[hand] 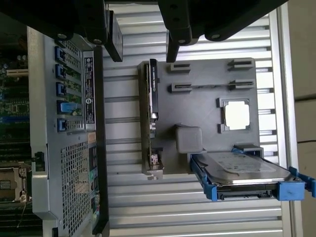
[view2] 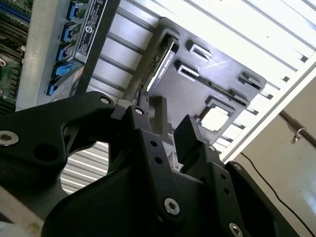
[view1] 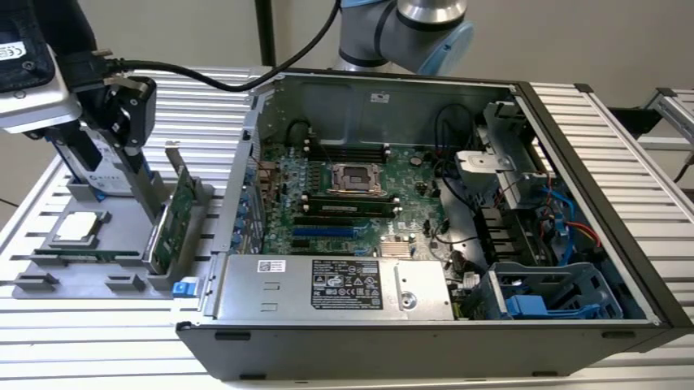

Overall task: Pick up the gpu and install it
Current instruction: 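Pick up the gpu and move the gpu toward the slot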

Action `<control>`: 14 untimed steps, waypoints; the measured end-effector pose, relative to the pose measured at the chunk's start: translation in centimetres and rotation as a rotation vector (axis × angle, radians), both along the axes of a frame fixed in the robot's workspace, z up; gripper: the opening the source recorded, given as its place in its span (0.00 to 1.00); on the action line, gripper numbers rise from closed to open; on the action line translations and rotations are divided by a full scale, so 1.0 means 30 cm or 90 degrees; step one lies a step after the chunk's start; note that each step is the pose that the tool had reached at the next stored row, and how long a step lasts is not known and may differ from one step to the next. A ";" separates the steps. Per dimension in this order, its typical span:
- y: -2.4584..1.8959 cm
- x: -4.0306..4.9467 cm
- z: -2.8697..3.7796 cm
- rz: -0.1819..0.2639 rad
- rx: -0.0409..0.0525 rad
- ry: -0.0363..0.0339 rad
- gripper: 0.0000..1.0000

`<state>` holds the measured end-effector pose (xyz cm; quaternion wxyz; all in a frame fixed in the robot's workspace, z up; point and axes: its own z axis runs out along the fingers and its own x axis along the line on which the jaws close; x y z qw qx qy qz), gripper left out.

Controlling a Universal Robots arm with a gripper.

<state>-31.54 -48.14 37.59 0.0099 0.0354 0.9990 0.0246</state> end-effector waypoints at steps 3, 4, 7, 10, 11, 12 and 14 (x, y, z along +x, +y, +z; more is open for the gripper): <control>0.000 0.000 -0.007 0.000 0.0000 0.0000 1.00; 0.000 0.000 -0.009 0.000 0.0000 0.0000 1.00; 0.000 0.000 -0.016 0.000 0.0000 0.0000 1.00; 0.000 0.000 -0.023 0.000 0.0000 0.0000 1.00; 0.000 0.000 -0.025 0.000 0.0000 0.0000 1.00; 0.000 0.000 -0.027 0.000 0.0000 0.0000 1.00; 0.000 0.000 -0.032 0.000 0.0000 0.0000 1.00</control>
